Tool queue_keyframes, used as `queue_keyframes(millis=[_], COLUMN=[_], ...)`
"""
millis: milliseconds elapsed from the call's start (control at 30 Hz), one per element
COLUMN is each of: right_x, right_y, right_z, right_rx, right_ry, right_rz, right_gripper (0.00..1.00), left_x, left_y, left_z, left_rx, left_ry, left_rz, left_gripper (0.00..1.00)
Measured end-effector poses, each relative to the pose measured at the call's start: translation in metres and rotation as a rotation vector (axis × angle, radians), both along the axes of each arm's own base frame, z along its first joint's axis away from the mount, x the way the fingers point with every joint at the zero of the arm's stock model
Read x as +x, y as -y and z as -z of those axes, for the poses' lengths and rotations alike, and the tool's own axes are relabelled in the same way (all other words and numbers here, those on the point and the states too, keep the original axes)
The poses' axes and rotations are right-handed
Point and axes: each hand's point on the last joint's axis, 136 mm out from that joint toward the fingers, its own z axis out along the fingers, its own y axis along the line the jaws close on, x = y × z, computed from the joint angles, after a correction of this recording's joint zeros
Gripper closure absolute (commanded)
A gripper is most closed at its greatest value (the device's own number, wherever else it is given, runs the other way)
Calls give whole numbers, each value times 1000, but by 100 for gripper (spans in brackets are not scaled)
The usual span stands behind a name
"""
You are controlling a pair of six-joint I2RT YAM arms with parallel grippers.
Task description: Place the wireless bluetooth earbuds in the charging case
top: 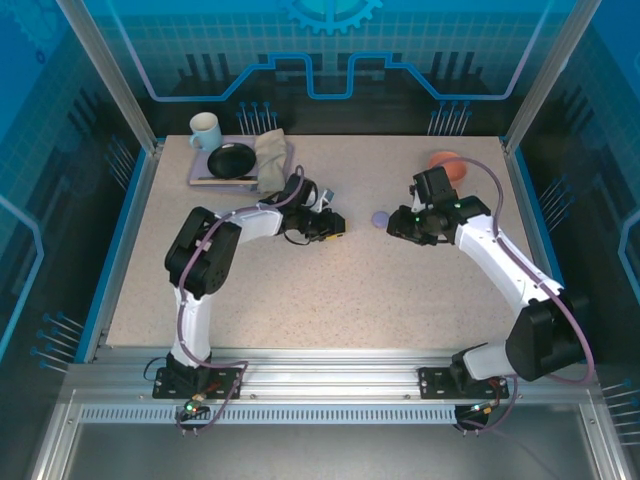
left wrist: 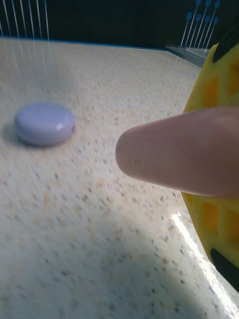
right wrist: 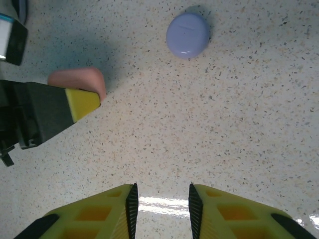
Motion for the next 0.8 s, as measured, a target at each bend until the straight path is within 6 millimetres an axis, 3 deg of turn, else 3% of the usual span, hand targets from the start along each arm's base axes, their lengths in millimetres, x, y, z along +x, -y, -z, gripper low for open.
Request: queue_keyframes(millis=[67, 367, 433, 500, 533, 700, 800], right_x=[0, -1, -2, -3, -4, -11, -13], right_y=[1, 4, 5, 7, 7, 23, 36], right_z=[0, -9, -13, -19, -21, -34, -42], right_rx=[3, 7, 8, 9, 10, -1, -23], right_ry=[4, 36, 50, 65, 72, 114, 152], right_rz=[7, 28, 33, 37, 40, 74, 94], right_gripper=[63, 59, 57, 53, 51, 21, 0], left_x=[2, -4, -7, -6, -6, -10, -13], left_y=[1, -6, -12, -16, -19, -59, -86], left_z=[6, 19, 22, 18, 15, -4, -31], left_rx=[18, 98, 116, 120, 127, 180, 218], left_ry=[-42, -191, -217, -217, -213, -204, -151], left_rz=[-4, -12, -20, -27, -31, -103, -151], left_gripper=[73, 37, 26, 5, 1, 1, 1])
